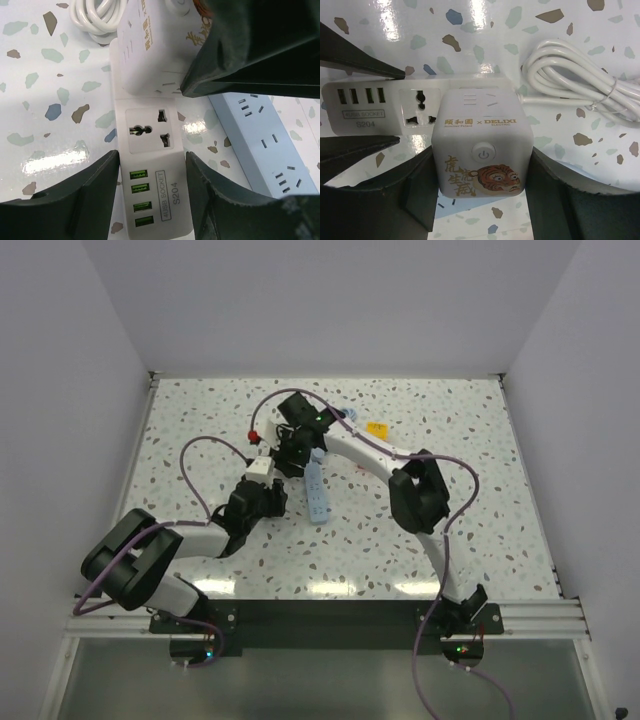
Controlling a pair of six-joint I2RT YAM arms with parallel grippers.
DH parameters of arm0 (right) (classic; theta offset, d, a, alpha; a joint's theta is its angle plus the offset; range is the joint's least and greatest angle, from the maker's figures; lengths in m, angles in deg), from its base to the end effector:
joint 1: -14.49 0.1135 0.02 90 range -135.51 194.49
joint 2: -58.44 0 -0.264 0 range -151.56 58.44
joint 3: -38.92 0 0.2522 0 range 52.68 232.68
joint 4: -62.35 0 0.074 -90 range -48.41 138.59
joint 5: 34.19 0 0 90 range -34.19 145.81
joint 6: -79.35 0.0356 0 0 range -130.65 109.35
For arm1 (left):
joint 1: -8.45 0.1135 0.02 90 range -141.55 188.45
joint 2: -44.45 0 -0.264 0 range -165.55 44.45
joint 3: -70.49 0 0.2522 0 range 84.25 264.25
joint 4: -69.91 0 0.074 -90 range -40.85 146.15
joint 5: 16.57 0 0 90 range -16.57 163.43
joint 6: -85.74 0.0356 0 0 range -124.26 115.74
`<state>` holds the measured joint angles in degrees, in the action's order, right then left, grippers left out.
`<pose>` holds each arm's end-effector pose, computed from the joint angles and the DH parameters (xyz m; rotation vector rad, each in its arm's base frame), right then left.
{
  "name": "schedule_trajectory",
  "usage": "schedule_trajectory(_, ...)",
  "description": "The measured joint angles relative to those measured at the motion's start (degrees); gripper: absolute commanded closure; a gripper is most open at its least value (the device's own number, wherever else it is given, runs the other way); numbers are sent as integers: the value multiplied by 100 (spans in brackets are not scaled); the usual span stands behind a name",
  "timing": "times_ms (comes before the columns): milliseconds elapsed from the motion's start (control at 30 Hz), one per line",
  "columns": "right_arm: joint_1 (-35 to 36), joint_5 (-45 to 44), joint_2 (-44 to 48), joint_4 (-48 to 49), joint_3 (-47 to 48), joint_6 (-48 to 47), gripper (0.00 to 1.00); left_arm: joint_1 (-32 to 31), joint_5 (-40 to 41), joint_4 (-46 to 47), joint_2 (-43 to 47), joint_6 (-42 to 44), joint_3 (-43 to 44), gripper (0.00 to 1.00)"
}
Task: Insert the plug
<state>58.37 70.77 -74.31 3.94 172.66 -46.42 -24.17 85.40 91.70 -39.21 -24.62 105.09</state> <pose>0.3610 0.3599 0.2204 -1.7194 1.9081 0.3892 0.2169 -0.1301 0.1355 0.0887 2.0533 -0.3652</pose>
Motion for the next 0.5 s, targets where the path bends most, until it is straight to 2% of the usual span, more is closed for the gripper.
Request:
schedule_trajectory(33, -9, 28, 57, 107, -114, 22, 42, 0, 0, 0, 0, -2, 0, 100)
schedule_trajectory(200, -90, 181, 365, 579, -710, 155, 29, 0, -55, 4, 2, -2, 0, 100)
schedule_trajectory(433, -258, 505, 927, 1080, -1718, 411, 25, -2, -345, -4, -2, -20, 0, 100)
schedule_trajectory(500, -299, 568, 1117, 1189, -1963, 498, 16, -2, -396, -7, -2, -28, 0, 100)
